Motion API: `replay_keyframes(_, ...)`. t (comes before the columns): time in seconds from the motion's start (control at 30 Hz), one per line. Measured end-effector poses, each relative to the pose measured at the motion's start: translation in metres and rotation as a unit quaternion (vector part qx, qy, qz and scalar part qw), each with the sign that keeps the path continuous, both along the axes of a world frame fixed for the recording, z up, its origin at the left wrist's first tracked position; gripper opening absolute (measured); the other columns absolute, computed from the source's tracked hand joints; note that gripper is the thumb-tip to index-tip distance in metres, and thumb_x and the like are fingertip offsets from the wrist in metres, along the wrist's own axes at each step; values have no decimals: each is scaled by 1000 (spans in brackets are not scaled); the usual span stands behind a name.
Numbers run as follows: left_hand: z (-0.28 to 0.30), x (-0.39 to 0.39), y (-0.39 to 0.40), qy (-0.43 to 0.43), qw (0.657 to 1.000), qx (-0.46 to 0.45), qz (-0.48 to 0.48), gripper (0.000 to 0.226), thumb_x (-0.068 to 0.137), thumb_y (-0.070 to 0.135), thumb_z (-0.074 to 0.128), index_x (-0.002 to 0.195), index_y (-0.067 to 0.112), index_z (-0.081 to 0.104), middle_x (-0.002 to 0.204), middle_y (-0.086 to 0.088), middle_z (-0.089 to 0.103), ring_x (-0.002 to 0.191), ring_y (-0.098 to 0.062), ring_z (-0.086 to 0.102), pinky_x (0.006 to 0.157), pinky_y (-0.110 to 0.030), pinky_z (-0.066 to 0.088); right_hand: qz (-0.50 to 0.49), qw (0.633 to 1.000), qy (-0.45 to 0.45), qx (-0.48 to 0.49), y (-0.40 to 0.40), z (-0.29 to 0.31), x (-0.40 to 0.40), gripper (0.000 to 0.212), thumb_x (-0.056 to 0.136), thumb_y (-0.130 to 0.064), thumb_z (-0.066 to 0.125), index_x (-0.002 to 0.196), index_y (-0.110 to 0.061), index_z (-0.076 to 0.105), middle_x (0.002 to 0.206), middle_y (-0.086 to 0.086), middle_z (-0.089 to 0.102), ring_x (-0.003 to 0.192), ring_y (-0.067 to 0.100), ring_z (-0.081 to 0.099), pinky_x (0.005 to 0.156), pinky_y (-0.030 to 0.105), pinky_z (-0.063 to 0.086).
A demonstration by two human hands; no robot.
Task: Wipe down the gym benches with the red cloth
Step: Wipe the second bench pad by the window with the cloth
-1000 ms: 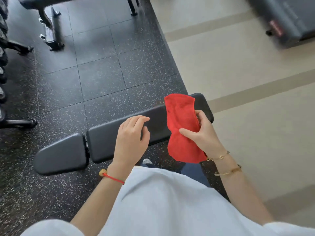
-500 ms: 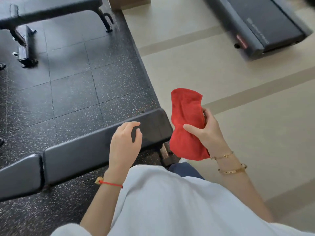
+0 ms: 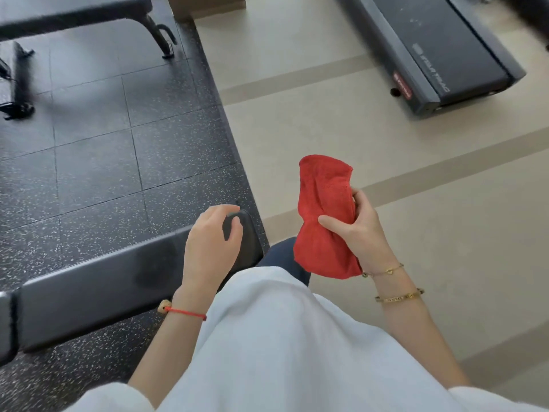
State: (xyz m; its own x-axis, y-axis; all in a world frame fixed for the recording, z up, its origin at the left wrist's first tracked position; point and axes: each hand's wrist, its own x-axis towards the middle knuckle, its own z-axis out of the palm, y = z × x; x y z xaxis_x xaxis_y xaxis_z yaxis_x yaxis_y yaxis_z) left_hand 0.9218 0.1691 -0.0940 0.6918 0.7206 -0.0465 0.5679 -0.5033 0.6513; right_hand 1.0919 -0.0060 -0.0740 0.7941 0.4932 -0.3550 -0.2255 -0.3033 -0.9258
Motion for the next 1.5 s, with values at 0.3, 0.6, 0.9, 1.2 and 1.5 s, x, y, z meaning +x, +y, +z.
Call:
replay_keyframes(0.3,-24,90,68,-11,998,4,58,23,96,15,55,116,15,67,116,1,68,108,-17,61,95,-31,49,71,997,4,10,95,-22,105,54,74,-1,77,120,-14,52,108,2,67,95,13,66,83,29,55)
replay_keyframes(0.6,-26,182,210,-22,988,23,148,24,96,17,54,117,15,67,117,0,69,110,-18,62,98,-35,49,184,983,-5,23,272,-16,219,54,76,3,74,123,-10,51,108,3,66,93,10,66,81,25,56)
replay_keyframes(0.9,-16,218,339,-4,969,29,246,24,97,19,54,117,17,66,116,1,69,108,-17,62,95,-29,45,273,962,24,23,438,-18,274,56,76,6,73,125,-7,50,115,10,65,100,18,64,88,33,55)
replay_keyframes(1.2,-18,260,509,-3,944,28,330,24,96,18,54,116,17,67,115,0,69,107,-17,63,96,-31,47,364,931,13,20,638,-32,323,48,75,3,75,115,-13,52,101,-3,65,86,4,63,77,23,53)
replay_keyframes(1.5,9,286,715,-7,928,42,369,23,96,17,54,115,17,67,113,1,69,106,-17,64,93,-27,44,418,908,-11,31,872,3,349,47,74,1,76,113,-9,52,106,9,64,93,18,62,89,43,52)
